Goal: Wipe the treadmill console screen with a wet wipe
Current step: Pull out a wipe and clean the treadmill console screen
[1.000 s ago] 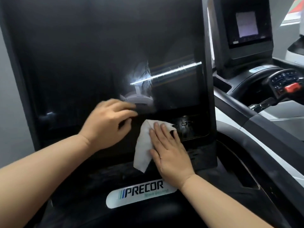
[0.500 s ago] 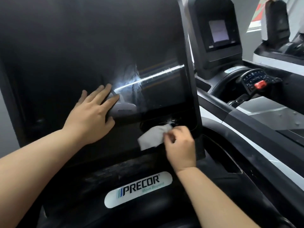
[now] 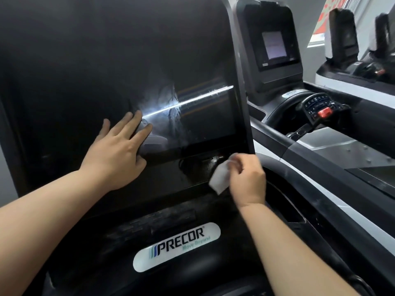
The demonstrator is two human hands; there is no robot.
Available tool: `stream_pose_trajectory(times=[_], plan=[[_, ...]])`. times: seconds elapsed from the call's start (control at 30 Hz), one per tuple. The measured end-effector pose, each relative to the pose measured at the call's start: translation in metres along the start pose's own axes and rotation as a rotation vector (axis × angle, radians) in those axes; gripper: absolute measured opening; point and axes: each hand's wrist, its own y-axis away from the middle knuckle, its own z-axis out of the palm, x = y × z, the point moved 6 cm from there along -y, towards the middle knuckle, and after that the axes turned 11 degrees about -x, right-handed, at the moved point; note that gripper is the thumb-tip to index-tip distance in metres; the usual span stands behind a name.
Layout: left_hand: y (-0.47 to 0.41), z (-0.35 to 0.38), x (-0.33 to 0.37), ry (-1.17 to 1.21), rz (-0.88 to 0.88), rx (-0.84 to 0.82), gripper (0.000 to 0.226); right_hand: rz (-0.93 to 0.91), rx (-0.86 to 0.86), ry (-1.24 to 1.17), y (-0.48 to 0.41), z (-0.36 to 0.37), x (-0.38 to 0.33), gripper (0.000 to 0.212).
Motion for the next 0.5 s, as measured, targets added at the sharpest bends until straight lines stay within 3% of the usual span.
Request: stream_pose_trajectory(times=[0.1,0.17,0.27,0.33,0.4,0.5], plan=[[0.001,0.001,0.001,-0.01,-0.009,-0.001,0.076,0.117,0.073,0.017,-0.005,-0.004,0.007,0.011],[0.001,0.001,0.001,-0.008,-0.013,-0.005,0.077,-0.014,0.06,0.055,0.019,0.019,-0.024,0.018],[0.001,0.003,0.0,-0.004,-0.001,-0.033,0.08,-0.296,-0.107,0.054,0.062,0.056,-0.071,0.026],[0.001,0.002,-0.001,0.007,0.013,-0.062,0.082,-0.352,-0.172,0.026,0.056,0.055,-0.069,0.022],[0.0,0.001,-0.006,0.022,0.038,-0.104,0.084,-0.222,-0.085,0.012,0.028,0.032,-0.044,0.012],[0.004,0.002,-0.014,-0.012,0.06,-0.135,0.082,0.159,0.088,-0.039,-0.009,-0.012,0.002,0.009]])
